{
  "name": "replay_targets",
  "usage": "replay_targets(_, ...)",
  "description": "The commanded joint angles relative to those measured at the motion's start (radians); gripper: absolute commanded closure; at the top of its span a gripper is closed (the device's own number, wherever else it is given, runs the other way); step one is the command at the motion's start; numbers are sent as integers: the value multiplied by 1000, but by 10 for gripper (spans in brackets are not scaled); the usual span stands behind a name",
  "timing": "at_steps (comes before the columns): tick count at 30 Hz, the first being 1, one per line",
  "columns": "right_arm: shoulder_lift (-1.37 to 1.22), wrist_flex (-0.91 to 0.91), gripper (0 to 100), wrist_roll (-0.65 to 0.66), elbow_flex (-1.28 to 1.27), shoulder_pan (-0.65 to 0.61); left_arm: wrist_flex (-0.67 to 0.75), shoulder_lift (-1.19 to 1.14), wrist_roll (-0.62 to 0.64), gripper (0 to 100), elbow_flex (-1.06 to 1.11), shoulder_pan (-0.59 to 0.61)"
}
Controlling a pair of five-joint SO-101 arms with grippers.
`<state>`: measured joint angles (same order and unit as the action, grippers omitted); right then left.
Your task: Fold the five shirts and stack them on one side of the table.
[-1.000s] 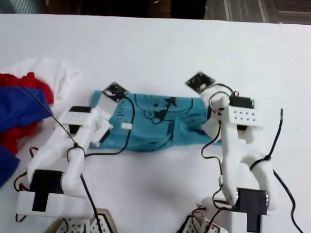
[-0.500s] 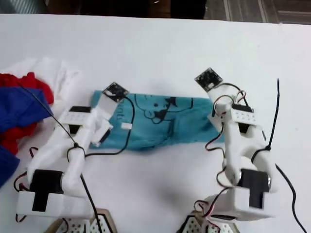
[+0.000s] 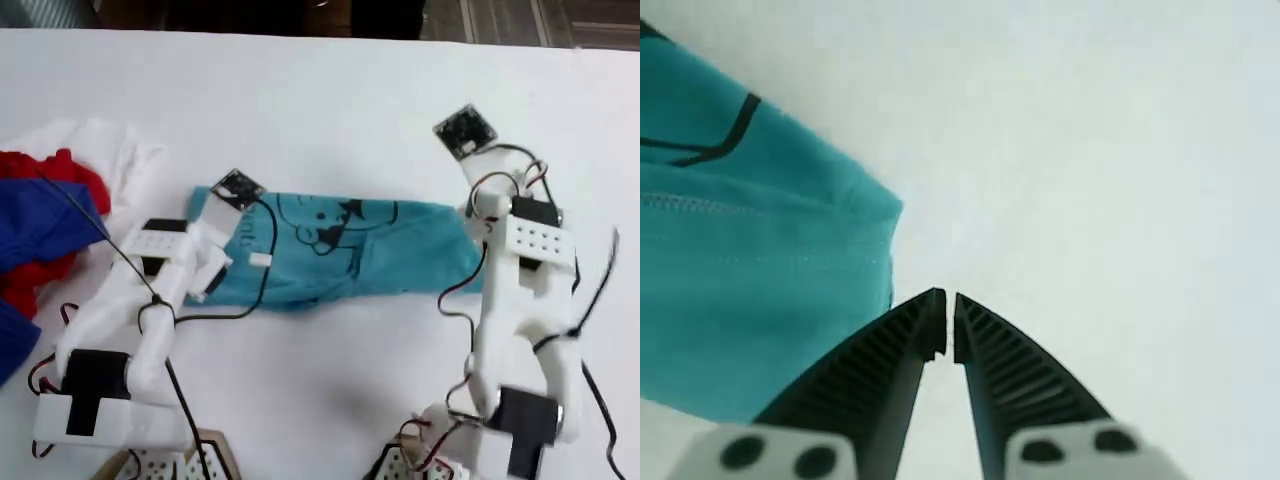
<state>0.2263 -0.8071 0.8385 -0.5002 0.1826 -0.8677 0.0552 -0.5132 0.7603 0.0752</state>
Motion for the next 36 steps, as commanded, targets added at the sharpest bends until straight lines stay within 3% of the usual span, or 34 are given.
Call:
replay_targets(1, 38, 79, 978, -57, 29, -41, 5, 18, 6, 973, 2, 15)
replay_targets(5, -128, 219, 978, -198, 57, -70, 5, 18, 6, 973, 2, 15)
replay_targets(8, -283, 203, 978, -269, 109, -101, 5, 18, 6, 973, 2, 15)
replay_targets(15, -460, -56, 978, -281, 227, -107, 5, 18, 8, 973, 2, 15)
replay_targets(20, -460, -130, 978, -273, 230, -99, 5, 18, 6, 973, 2, 15)
replay_targets(30, -274, -56, 978, -281, 272, -102, 5, 18, 8, 973, 2, 15)
replay_targets(36, -395, -1, 978, -273, 296, -134, 5, 18, 8, 973, 2, 15)
